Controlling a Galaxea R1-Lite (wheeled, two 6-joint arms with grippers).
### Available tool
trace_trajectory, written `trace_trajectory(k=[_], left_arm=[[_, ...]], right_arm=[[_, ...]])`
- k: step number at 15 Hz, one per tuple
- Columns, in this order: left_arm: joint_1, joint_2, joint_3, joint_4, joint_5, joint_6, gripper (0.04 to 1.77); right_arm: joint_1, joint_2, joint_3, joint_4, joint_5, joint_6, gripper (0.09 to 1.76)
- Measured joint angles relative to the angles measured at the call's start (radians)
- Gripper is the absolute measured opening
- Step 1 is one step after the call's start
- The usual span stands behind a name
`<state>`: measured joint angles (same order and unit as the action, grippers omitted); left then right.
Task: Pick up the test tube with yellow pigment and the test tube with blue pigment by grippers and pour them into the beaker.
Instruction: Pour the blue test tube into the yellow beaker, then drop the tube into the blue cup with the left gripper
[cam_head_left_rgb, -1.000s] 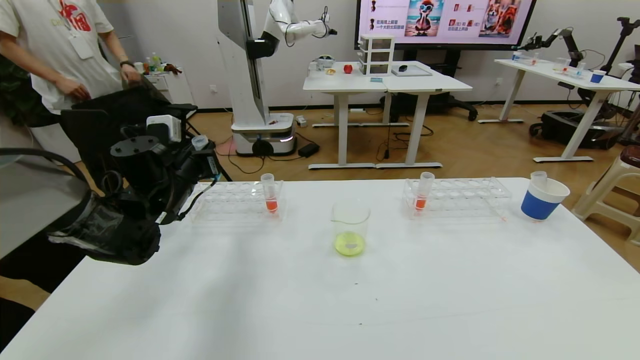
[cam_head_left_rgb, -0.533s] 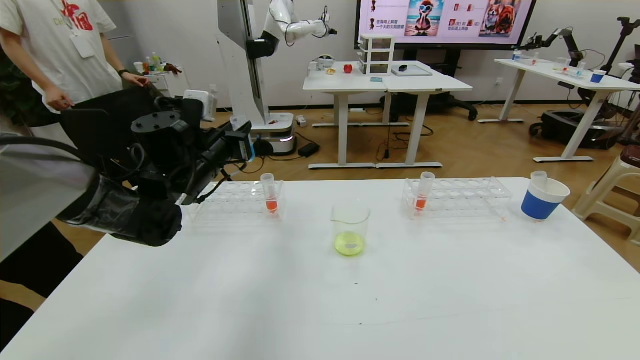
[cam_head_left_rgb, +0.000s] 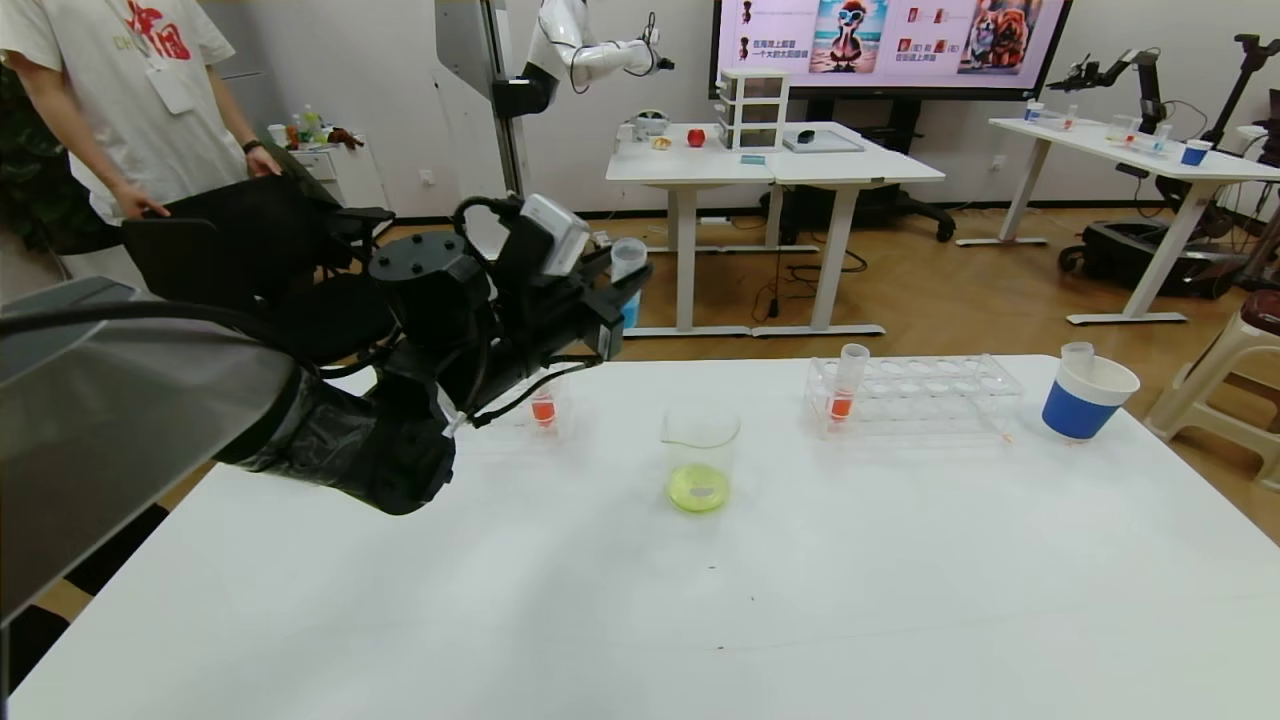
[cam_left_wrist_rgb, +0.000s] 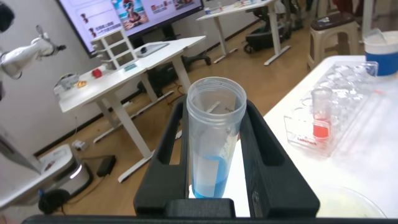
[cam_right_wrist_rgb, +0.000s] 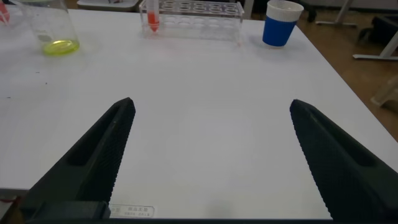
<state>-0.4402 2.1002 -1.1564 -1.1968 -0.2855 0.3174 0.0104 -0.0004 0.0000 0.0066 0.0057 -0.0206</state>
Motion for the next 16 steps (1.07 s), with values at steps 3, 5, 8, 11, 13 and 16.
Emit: trace_trajectory(k=[3,5,8,11,13,16], left_arm=[[-0.011,0.053,0.01,-0.073,-0.102,0.151,0.51],[-0.015,0.1,0.007,-0.134,-0.173,0.25,0.51],[-0.008,0.156,0.0,-0.16,-0.26,0.384,0.51],[-0.006,0.198,-0.013,-0.201,-0.299,0.47,0.51],[-0.004,0.215,-0.014,-0.205,-0.354,0.546,0.51],[-0.003,0.224,-0.016,-0.198,-0.394,0.651,0.51]], right_arm=[[0.0,0.0,0.0,0.0,0.0,0.0,1.74],[0.0,0.0,0.0,0.0,0.0,0.0,1.74],[0.0,0.0,0.0,0.0,0.0,0.0,1.74],[0.0,0.0,0.0,0.0,0.0,0.001,1.74],[0.0,0.0,0.0,0.0,0.0,0.0,1.74],[0.0,0.0,0.0,0.0,0.0,0.0,1.74]])
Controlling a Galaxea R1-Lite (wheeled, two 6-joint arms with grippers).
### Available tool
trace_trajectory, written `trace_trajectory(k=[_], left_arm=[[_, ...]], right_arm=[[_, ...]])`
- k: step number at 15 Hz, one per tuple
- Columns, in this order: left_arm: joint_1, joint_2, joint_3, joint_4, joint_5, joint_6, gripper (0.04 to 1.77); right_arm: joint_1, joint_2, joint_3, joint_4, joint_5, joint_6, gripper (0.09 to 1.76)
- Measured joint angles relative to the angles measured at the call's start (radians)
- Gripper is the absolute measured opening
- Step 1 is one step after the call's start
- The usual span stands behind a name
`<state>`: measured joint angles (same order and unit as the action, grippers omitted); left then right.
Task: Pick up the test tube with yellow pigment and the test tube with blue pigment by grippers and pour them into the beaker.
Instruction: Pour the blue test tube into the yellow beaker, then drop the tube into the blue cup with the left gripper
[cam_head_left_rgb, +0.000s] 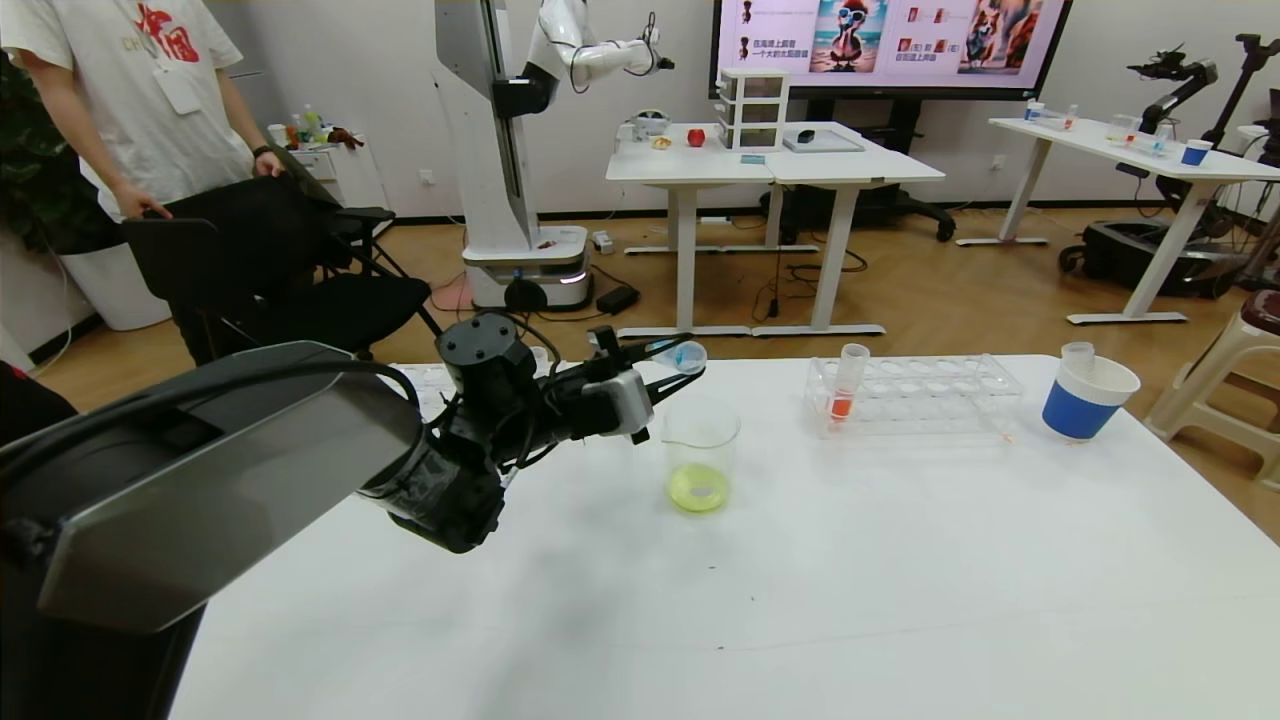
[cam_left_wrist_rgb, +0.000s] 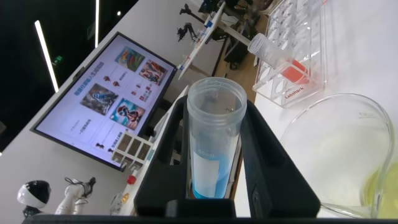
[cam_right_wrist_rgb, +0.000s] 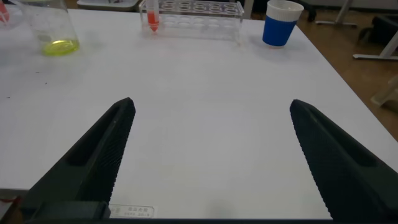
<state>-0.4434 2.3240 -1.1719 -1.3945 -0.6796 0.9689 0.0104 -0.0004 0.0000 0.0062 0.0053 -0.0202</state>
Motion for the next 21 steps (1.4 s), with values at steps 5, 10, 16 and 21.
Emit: trace_trajectory(k=[5,10,16,21], left_arm=[[0.003,0.005,-0.01,0.003,-0.02,0.15,0.51],[0.0,0.011,-0.018,0.0,-0.021,0.26,0.51],[0.003,0.032,-0.015,-0.001,-0.01,0.442,0.51],[0.009,0.051,-0.021,-0.008,-0.009,0.525,0.51]], right_arm=[[0.0,0.0,0.0,0.0,0.0,0.0,1.74],[0.0,0.0,0.0,0.0,0.0,0.0,1.74],[0.0,0.0,0.0,0.0,0.0,0.0,1.74],[0.0,0.0,0.0,0.0,0.0,0.0,1.74]])
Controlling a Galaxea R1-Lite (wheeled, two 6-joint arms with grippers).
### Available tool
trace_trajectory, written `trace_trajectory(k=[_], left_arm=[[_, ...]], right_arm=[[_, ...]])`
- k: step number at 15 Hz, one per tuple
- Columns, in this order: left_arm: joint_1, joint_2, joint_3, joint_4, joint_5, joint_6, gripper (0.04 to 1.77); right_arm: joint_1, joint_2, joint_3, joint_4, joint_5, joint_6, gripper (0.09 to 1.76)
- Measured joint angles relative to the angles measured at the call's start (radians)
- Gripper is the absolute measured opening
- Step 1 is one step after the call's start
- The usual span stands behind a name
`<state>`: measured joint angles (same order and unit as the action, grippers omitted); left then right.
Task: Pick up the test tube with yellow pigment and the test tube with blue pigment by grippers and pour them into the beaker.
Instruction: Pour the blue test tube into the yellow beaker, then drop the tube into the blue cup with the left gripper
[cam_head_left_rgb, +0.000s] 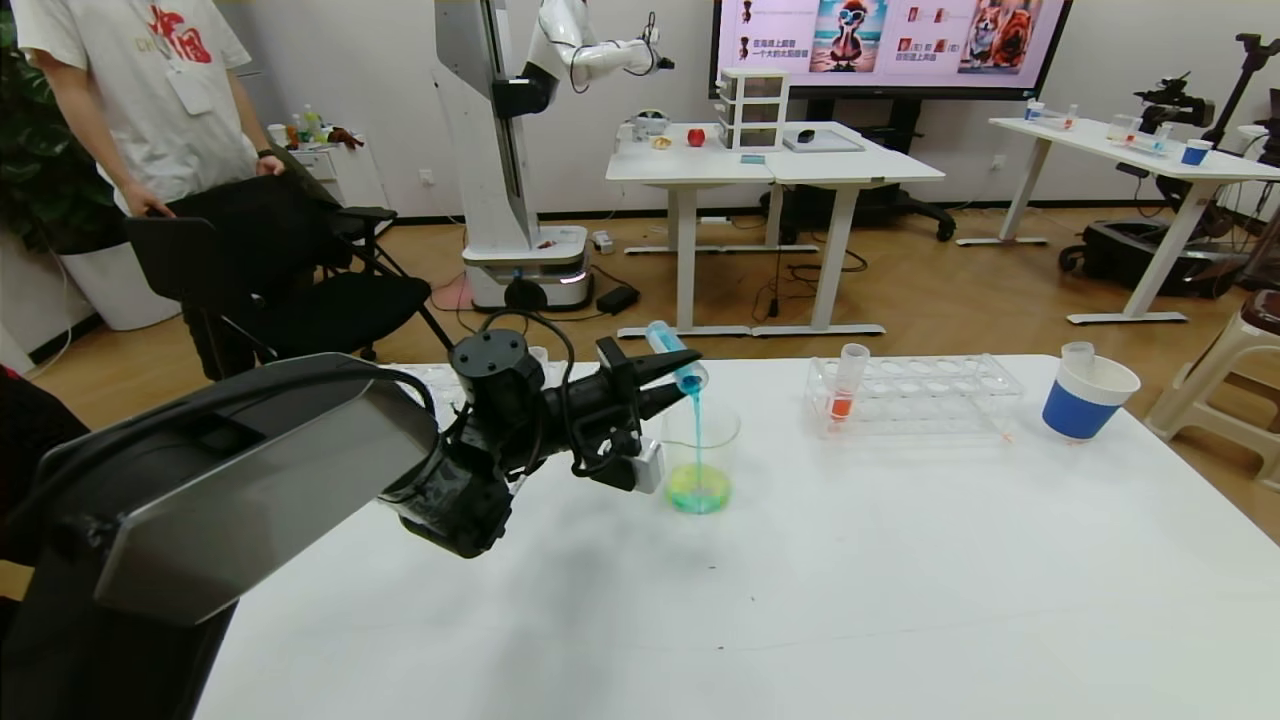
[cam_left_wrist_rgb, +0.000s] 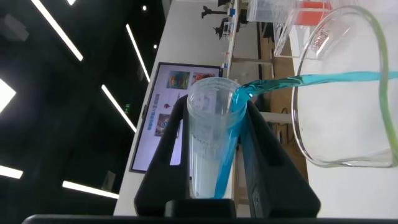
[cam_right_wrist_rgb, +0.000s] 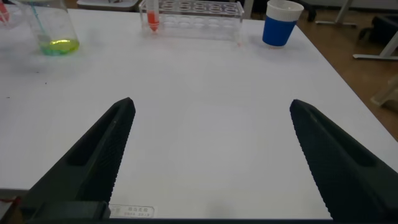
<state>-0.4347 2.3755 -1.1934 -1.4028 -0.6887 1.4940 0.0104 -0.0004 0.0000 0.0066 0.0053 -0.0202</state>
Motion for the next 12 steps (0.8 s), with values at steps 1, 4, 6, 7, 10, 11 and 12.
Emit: trace_trajectory(k=[1,4,6,7,10,11,12], left_arm=[[0.0,0.004,-0.008,-0.004,0.0,0.015,0.51],[0.0,0.01,-0.03,-0.003,0.0,0.081,0.51],[0.0,0.012,-0.037,0.0,0.0,0.119,0.51],[-0.001,0.013,-0.039,0.001,-0.001,0.14,0.51],[-0.003,0.019,-0.039,0.002,-0.009,0.194,0.51],[-0.003,0.022,-0.038,0.003,-0.01,0.202,0.51],[-0.003,0.024,-0.036,0.003,-0.011,0.203,0.51]], right_arm=[[0.0,0.0,0.0,0.0,0.0,0.0,1.74],[0.0,0.0,0.0,0.0,0.0,0.0,1.74],[0.0,0.0,0.0,0.0,0.0,0.0,1.74],[0.0,0.0,0.0,0.0,0.0,0.0,1.74],[0.0,0.0,0.0,0.0,0.0,0.0,1.74],[0.0,0.0,0.0,0.0,0.0,0.0,1.74],[0.0,0.0,0.0,0.0,0.0,0.0,1.74]])
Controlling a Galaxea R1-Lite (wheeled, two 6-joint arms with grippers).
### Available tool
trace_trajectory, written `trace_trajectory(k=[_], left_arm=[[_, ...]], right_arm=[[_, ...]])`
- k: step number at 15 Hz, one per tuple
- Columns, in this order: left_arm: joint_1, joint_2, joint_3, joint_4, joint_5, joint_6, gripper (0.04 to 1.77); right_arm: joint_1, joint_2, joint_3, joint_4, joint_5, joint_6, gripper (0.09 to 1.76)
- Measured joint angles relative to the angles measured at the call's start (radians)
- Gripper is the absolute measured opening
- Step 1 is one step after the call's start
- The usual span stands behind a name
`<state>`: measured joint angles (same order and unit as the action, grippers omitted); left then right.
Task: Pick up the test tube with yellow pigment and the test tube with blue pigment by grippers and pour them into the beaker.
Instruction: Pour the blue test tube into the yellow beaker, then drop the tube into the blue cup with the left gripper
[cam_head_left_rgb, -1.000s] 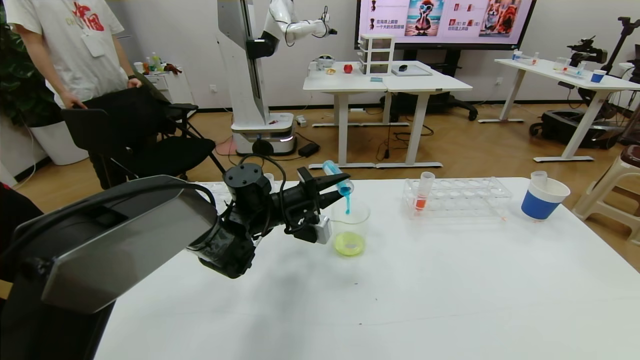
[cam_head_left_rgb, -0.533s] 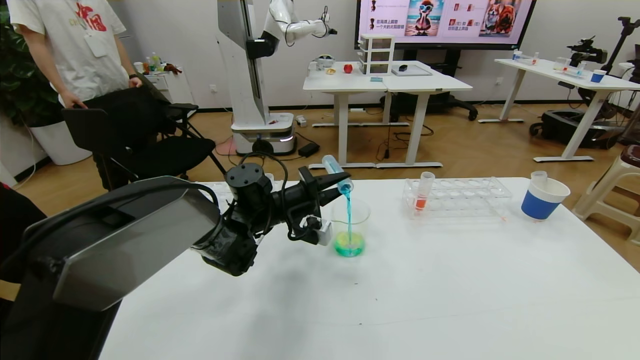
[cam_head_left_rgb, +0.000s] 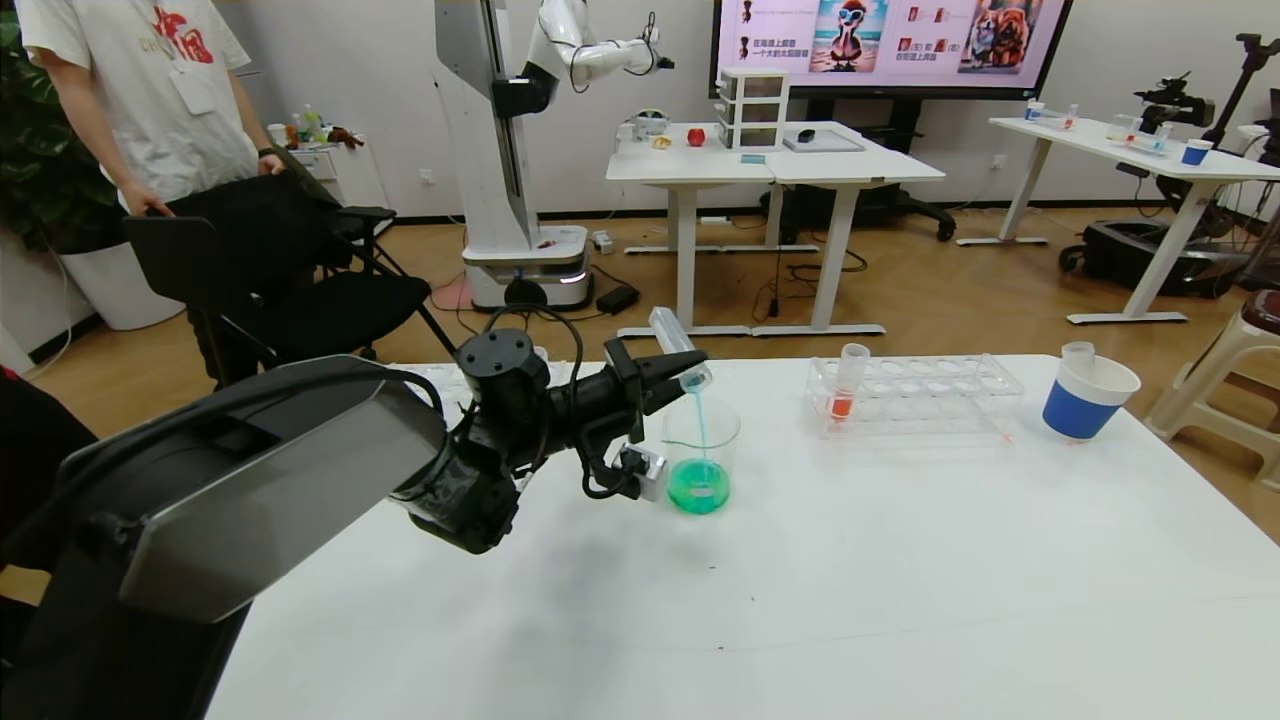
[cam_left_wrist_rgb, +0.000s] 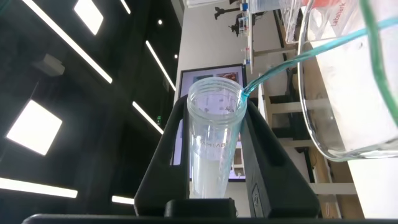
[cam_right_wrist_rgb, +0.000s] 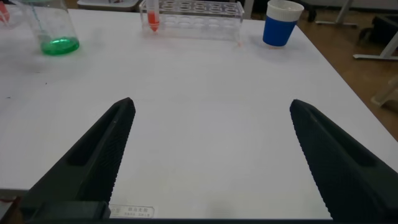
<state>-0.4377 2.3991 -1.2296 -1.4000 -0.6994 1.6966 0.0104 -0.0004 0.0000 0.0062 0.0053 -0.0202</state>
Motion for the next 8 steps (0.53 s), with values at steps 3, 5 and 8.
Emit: trace_trajectory(k=[3,5,8], left_arm=[[0.0,0.003,-0.003,0.001,0.011,-0.041,0.51],[0.001,0.002,-0.008,-0.001,0.023,-0.17,0.51],[-0.01,-0.018,-0.01,-0.015,0.192,-0.522,0.51]], right_arm=[[0.0,0.0,0.0,0.0,0.0,0.0,1.74],[0.0,0.0,0.0,0.0,0.0,0.0,1.74],[0.0,0.0,0.0,0.0,0.0,0.0,1.74]])
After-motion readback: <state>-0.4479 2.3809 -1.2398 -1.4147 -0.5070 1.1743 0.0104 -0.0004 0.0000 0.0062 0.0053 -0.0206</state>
